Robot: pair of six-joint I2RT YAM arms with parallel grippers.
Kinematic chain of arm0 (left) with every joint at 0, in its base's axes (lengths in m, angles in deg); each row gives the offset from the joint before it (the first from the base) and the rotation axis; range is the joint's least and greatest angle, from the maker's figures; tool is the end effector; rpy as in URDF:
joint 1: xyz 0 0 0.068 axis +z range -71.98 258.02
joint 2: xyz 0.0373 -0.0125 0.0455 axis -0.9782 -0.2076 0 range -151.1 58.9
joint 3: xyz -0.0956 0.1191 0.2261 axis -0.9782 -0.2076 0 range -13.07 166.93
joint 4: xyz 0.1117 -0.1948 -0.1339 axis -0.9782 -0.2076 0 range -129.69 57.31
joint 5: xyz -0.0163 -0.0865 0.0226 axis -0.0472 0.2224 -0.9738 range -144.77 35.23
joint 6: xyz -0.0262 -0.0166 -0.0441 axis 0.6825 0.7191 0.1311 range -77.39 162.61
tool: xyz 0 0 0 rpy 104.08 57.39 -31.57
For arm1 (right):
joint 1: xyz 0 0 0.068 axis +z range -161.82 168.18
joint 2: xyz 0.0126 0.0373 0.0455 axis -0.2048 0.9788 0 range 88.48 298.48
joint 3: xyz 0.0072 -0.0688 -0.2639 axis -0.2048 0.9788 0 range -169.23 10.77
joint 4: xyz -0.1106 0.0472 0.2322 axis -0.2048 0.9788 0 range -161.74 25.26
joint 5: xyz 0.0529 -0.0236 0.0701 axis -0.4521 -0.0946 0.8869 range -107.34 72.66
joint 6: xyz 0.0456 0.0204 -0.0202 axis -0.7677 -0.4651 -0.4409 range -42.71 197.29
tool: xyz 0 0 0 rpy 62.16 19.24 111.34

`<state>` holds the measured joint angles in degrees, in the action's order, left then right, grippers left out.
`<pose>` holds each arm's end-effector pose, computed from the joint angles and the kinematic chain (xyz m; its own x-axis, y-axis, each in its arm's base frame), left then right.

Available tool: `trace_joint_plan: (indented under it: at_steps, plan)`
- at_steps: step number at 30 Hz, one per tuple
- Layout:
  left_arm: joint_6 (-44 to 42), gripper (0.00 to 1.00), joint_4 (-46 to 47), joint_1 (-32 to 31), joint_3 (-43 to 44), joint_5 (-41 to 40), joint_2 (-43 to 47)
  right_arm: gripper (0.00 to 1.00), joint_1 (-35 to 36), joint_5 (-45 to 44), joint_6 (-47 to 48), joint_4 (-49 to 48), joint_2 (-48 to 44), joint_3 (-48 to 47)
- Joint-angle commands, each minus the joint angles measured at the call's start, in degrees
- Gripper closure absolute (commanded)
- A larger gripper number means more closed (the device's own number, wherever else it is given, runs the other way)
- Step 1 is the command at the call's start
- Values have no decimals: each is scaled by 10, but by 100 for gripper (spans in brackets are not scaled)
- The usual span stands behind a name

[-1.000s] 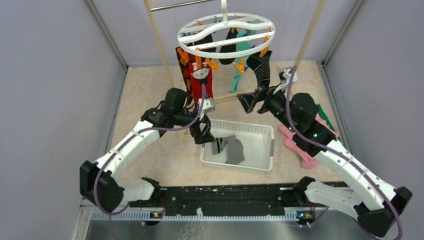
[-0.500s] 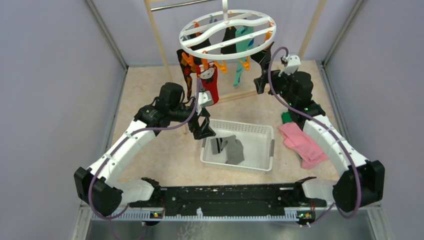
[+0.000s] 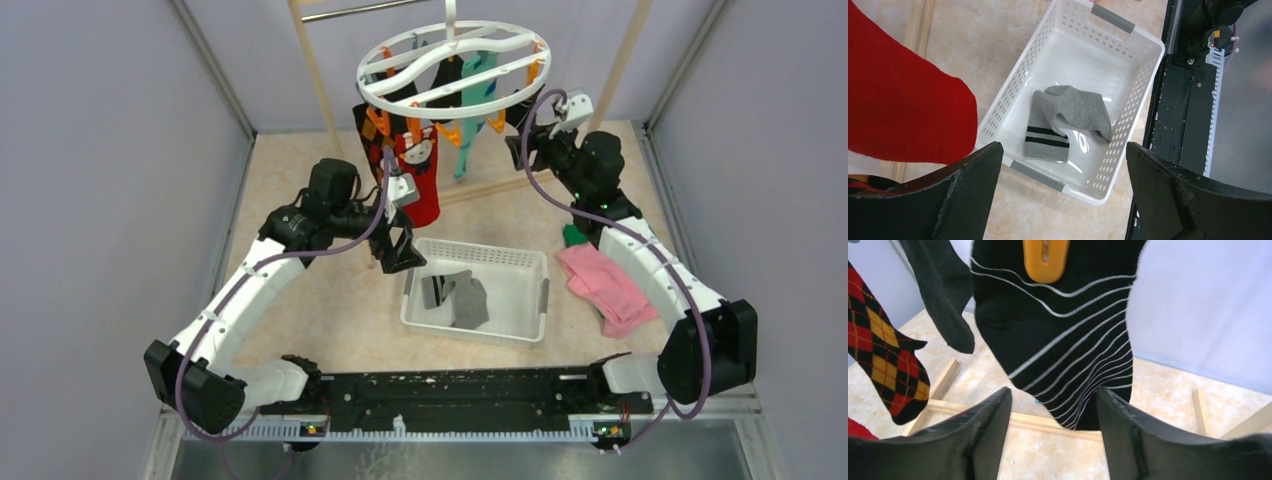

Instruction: Remove the socks clipped to the hanger

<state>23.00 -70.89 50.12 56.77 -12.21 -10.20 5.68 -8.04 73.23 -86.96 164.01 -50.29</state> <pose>0.2093 -0.1380 0.3624 -0.2313 0.4023 -0.8858 0.9520 0.2810 -0.1210 0.2991 0.1004 0.3674 -0.0195 0.0670 -0.9976 -0.4506 0.8901 0.0686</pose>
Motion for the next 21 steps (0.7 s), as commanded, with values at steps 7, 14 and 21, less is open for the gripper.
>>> trace_joint_plan:
  at_steps: [7, 14, 21]
  plan:
    - [6, 1, -11, 2, 56, 25, 10, 100, 9, 74, 1, -31, -17, -39]
    - [19, 1, -11, 2, 64, 35, 11, 100, 59, 52, 4, -4, -66, -17]
    - [34, 1, -7, 2, 74, 55, 11, 100, 122, 43, -45, -13, -104, 12]
